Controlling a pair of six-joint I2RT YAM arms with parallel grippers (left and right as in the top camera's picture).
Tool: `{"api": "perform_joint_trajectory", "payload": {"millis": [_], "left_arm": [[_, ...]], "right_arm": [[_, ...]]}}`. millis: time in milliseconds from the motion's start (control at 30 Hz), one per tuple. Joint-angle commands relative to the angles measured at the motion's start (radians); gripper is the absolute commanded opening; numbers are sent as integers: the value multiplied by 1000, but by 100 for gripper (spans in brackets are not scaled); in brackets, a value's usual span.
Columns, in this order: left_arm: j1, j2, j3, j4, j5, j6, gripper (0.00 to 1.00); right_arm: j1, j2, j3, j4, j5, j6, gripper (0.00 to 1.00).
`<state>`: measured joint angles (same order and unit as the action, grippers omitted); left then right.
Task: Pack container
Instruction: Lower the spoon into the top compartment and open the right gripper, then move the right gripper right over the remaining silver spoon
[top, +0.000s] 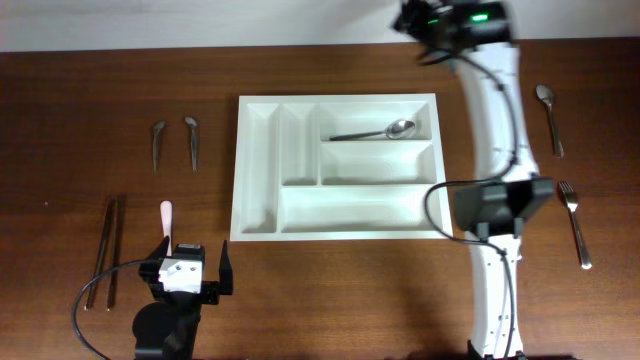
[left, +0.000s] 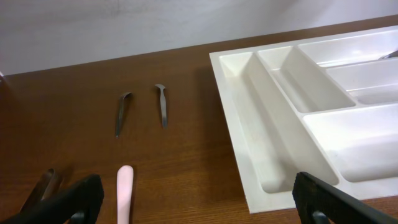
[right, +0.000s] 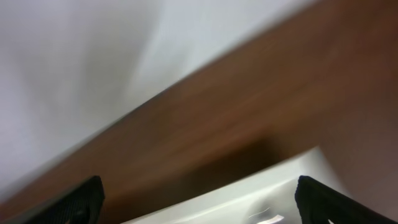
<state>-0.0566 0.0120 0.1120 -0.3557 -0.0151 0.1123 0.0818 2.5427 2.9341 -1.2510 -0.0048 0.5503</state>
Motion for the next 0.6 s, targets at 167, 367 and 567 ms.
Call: {"api": "perform_joint_trajectory", "payload": {"millis": [167,367,567], "left_arm": [[5,-7,-4,-1,-6,10,99],[5,-7,-4,-1,-6,10,99],[5,-7,-4,-1,-6,10,99]], "right_arm": [[-247,-15,98,-124,-11,-693,99],[-367,-15,-9,-130,-51,-673,99],[-459,-15,-190,-129,-46,-744,99]]}}
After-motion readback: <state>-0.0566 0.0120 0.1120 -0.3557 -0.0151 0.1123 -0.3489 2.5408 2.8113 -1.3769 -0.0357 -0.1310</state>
